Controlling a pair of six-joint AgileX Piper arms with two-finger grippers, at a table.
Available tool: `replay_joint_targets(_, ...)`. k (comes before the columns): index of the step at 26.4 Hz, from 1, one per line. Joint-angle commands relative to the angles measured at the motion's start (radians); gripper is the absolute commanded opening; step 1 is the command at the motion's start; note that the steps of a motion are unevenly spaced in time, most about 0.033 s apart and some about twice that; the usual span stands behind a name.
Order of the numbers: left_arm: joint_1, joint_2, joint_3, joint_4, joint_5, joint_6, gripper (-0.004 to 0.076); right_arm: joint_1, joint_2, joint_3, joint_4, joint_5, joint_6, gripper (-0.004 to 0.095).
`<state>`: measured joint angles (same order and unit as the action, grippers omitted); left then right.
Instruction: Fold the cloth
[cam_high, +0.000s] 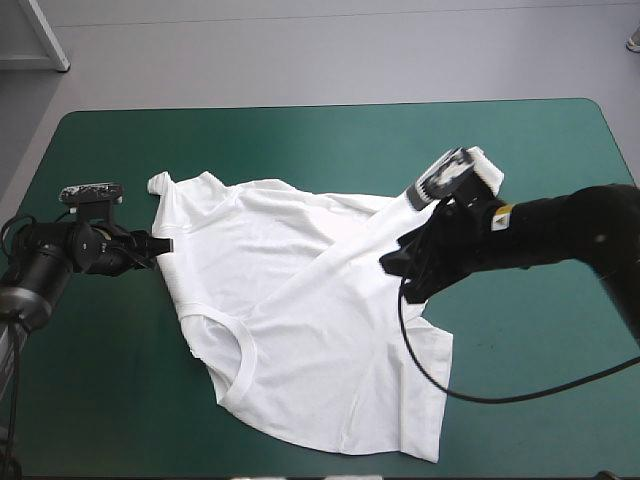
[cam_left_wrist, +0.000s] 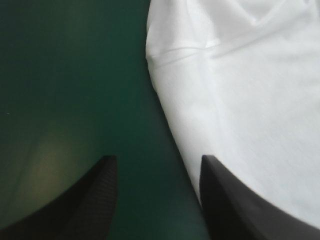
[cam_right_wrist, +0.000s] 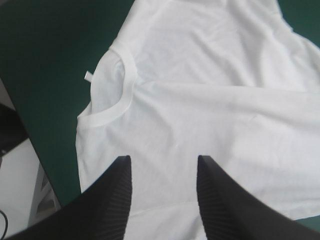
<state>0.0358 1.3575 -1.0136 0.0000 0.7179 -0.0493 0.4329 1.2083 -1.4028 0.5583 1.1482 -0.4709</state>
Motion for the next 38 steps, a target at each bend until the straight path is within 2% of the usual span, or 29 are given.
replay_joint_targets(1, 0.054, 0.077, -0.067, -0.168, -0.048, 0.116, 0.0361, 0.134, -0.009, 0.055, -0.05, -0.132, 0.008, 0.0396)
replay_joint_targets(5, 0.07, 0.173, -0.106, -0.257, -0.057, 0.173, 0.0361, 0.241, 0.024, 0.086, -0.107, -0.172, 0.032, 0.0396)
replay_joint_targets(8, 0.07, 0.224, -0.133, -0.323, -0.073, 0.244, 0.0361, 0.305, 0.06, 0.088, -0.123, -0.172, 0.04, 0.0396)
replay_joint_targets(11, 0.07, 0.273, -0.144, -0.321, -0.091, 0.246, 0.0358, 0.377, 0.114, 0.088, -0.142, -0.164, 0.04, 0.0396)
replay_joint_targets(17, 0.07, 0.35, -0.144, -0.313, -0.084, 0.254, 0.0297, 0.477, 0.216, 0.088, -0.25, -0.166, 0.061, 0.0396)
replay_joint_targets(19, 0.07, 0.362, -0.144, -0.313, -0.084, 0.276, 0.0251, 0.487, 0.23, 0.088, -0.292, -0.164, 0.076, 0.0396)
replay_joint_targets(22, 0.07, 0.367, -0.144, -0.315, -0.084, 0.324, 0.0039, 0.487, 0.226, 0.088, -0.31, -0.159, 0.076, 0.0396)
replay_joint_targets(25, 0.07, 0.365, -0.144, -0.321, -0.08, 0.349, 0.002, 0.487, 0.215, 0.084, -0.314, -0.116, 0.076, 0.0396)
replay_joint_targets(29, 0.07, 0.365, -0.144, -0.318, -0.068, 0.354, 0.0019, 0.519, 0.211, 0.087, -0.321, 0.016, 0.078, 0.0396)
replay_joint_targets(32, 0.07, 0.365, -0.144, -0.318, -0.068, 0.359, 0.0019, 0.642, 0.206, 0.115, -0.467, 0.032, 0.19, 0.0397)
replay_joint_targets(36, 0.07, 0.365, -0.144, -0.311, -0.064, 0.359, 0.0019, 0.661, 0.164, 0.226, -0.526, 0.032, 0.298, 0.0396)
replay_joint_targets(37, 0.07, 0.365, -0.144, -0.308, -0.056, 0.361, 0.0019, 0.661, 0.117, 0.32, -0.612, 0.021, 0.399, 0.0396)
replay_joint_targets(38, 0.07, 0.365, -0.144, -0.308, -0.054, 0.376, 0.0019, 0.661, 0.055, 0.395, -0.639, -0.014, 0.482, 0.0396)
